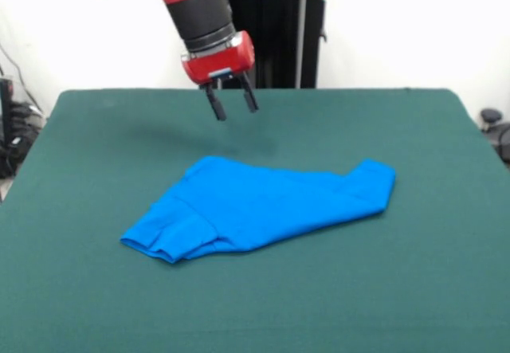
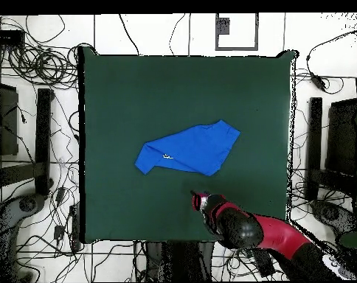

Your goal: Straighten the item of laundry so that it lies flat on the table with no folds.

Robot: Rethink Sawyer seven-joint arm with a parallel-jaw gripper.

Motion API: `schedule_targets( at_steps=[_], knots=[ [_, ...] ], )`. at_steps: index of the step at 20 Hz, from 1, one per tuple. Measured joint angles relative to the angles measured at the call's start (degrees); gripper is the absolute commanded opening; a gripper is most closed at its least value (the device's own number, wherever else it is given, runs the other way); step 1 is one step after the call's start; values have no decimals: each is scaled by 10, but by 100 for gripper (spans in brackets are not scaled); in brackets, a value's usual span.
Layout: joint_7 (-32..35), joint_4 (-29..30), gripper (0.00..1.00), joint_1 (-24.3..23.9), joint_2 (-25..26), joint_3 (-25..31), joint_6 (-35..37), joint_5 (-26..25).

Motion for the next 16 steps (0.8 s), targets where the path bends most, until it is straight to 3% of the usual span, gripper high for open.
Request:
schedule_targets(
  at_steps=[16],
  knots=[
    [0, -29, 100, -46, 28, 34, 60, 0]
  ],
)
